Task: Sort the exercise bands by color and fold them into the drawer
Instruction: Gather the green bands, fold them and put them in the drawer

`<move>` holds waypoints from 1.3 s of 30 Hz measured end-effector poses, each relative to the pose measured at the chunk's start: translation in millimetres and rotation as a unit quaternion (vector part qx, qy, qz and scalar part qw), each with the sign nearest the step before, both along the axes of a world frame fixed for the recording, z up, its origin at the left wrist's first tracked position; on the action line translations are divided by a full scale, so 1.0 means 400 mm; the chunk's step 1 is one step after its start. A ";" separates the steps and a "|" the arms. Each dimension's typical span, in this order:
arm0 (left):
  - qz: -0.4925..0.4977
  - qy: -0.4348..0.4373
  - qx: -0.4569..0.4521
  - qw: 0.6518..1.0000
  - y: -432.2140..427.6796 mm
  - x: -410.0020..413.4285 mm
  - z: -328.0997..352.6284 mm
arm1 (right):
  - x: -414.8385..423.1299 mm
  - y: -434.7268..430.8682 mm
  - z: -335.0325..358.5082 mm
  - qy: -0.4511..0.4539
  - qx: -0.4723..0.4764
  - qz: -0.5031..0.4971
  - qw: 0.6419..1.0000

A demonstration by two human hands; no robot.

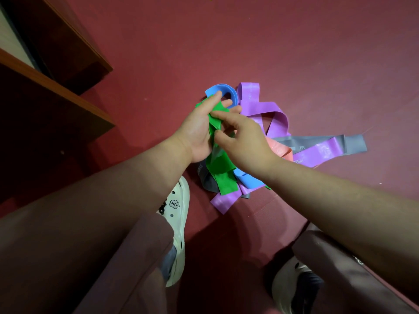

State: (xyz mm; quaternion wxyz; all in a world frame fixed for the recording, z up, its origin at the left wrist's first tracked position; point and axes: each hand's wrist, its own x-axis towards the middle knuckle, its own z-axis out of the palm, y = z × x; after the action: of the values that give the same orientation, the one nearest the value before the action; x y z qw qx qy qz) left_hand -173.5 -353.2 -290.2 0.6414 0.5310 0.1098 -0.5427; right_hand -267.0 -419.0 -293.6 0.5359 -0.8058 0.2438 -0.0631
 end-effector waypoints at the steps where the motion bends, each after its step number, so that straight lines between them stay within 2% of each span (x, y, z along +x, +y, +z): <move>1: 0.005 0.003 -0.002 1.000 0.001 -0.001 0.000 | -0.002 0.000 -0.002 -0.005 0.016 0.004 1.000; 4: 0.028 0.010 -0.012 1.000 0.004 0.002 0.003 | -0.018 0.001 -0.007 -0.042 0.097 -0.055 0.993; 7: 0.046 -0.004 -0.029 0.998 0.006 0.012 -0.002 | -0.030 -0.018 -0.033 -0.009 0.097 -0.134 0.986; 9: 0.050 -0.014 -0.026 0.998 0.010 0.018 -0.002 | -0.033 -0.035 -0.062 0.059 0.093 -0.107 0.988; 12: 0.045 -0.021 -0.024 0.998 0.011 0.022 0.001 | -0.041 -0.045 -0.095 0.116 0.152 -0.050 0.980; 15: 0.043 -0.029 -0.010 0.999 0.008 0.020 0.003 | -0.051 -0.035 -0.112 0.136 0.181 0.017 0.974; 19: 0.062 -0.022 -0.003 0.998 0.008 0.020 0.009 | -0.045 -0.028 -0.127 0.127 0.187 0.033 0.974; 22: 0.071 -0.021 -0.001 0.997 0.009 0.024 0.012 | -0.039 -0.021 -0.126 0.104 0.140 0.016 0.985; 25: 0.090 -0.024 0.001 0.996 0.007 0.029 0.013 | -0.038 -0.027 -0.126 0.077 0.002 -0.036 0.996; 27: 0.101 -0.023 0.000 0.995 0.008 0.033 0.010 | -0.041 -0.030 -0.119 0.082 -0.010 -0.009 0.997; 29: 0.106 -0.015 0.000 0.994 0.010 0.035 0.008 | -0.046 -0.021 -0.111 0.095 0.030 0.029 0.995; 34: 0.106 0.004 0.004 0.994 0.010 0.029 0.008 | -0.042 0.004 -0.103 0.082 0.061 0.029 0.994; 39: 0.108 0.003 0.000 0.994 0.013 0.038 0.007 | -0.038 0.015 -0.085 0.096 0.209 0.036 0.972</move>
State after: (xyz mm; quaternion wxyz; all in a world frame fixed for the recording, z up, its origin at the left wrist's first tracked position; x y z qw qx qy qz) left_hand -158.3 -348.0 -287.3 0.6959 0.5143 0.1681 -0.4721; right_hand -282.1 -412.9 -327.7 0.6688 -0.6862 0.2727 0.0861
